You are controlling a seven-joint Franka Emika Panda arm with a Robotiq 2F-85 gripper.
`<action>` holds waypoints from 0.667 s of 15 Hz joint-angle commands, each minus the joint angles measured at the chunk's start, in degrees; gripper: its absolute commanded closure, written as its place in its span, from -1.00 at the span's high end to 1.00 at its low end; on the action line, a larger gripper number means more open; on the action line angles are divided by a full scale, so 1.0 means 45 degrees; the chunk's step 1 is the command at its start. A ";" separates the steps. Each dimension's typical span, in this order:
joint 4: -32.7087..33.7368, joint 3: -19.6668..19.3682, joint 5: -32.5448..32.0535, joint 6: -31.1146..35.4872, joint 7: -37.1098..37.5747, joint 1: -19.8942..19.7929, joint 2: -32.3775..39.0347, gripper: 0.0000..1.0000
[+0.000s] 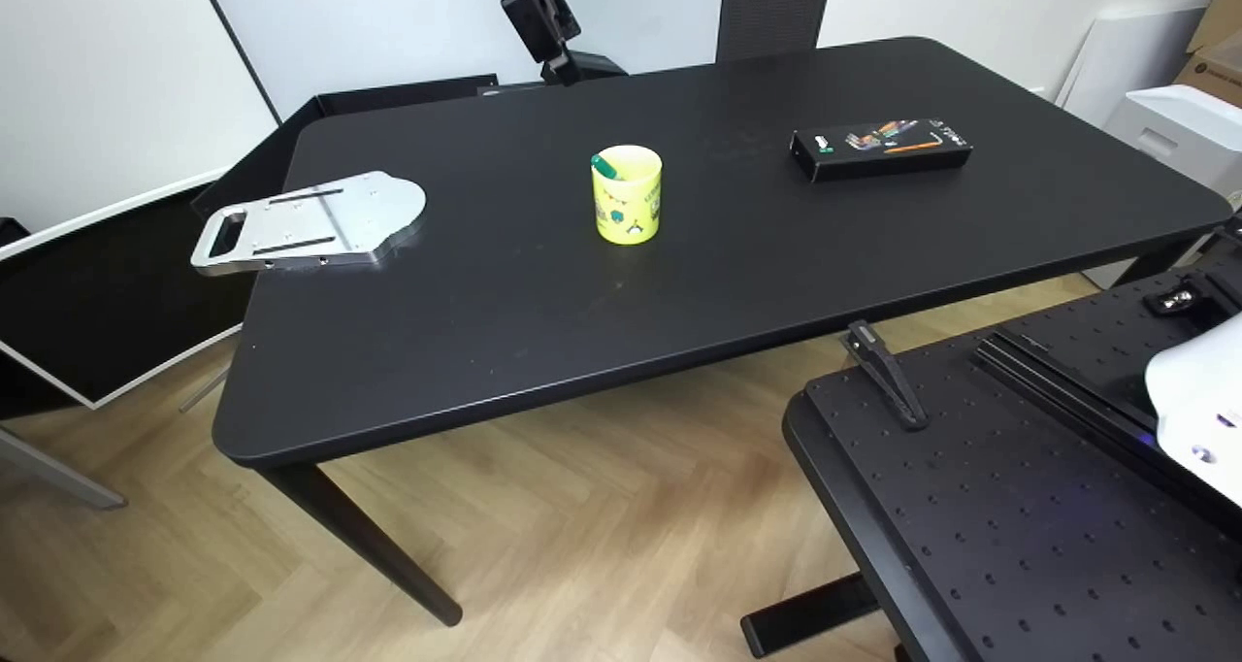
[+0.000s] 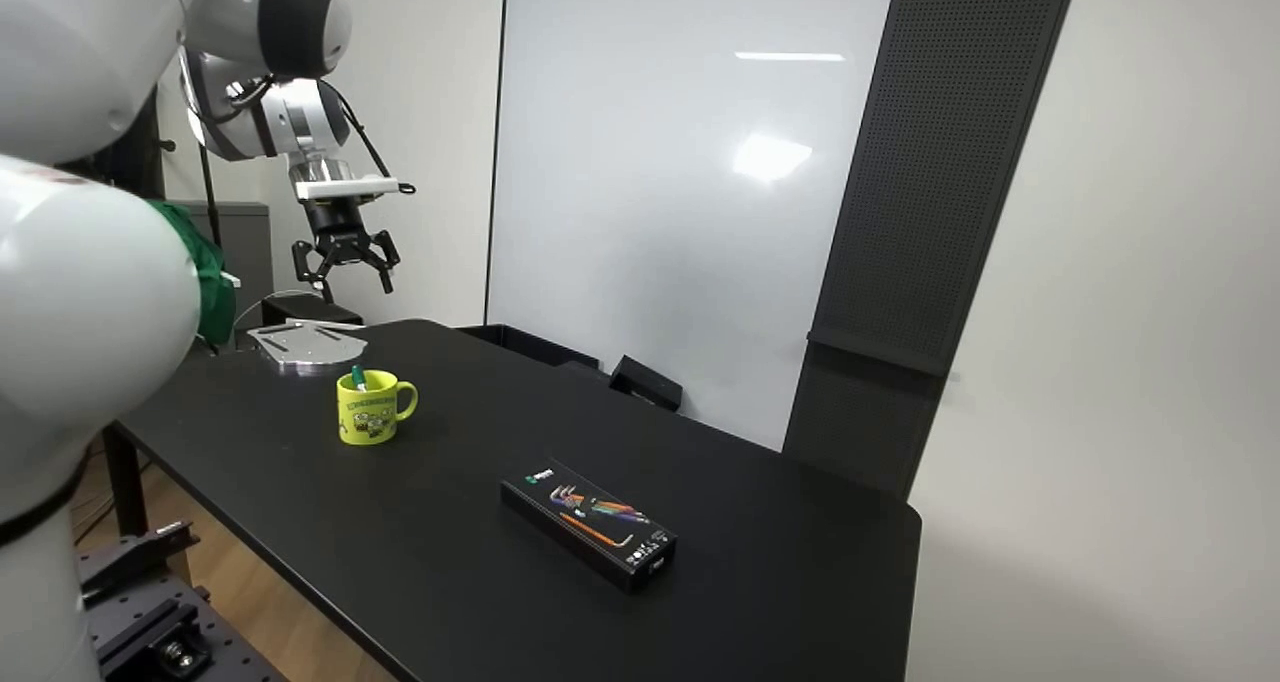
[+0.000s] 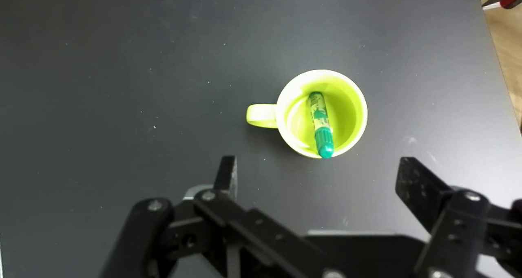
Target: Remove the marker from the cup and place it on the box
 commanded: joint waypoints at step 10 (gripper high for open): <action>0.0385 -0.0437 0.0100 0.0867 -0.0271 0.0434 0.0886 1.00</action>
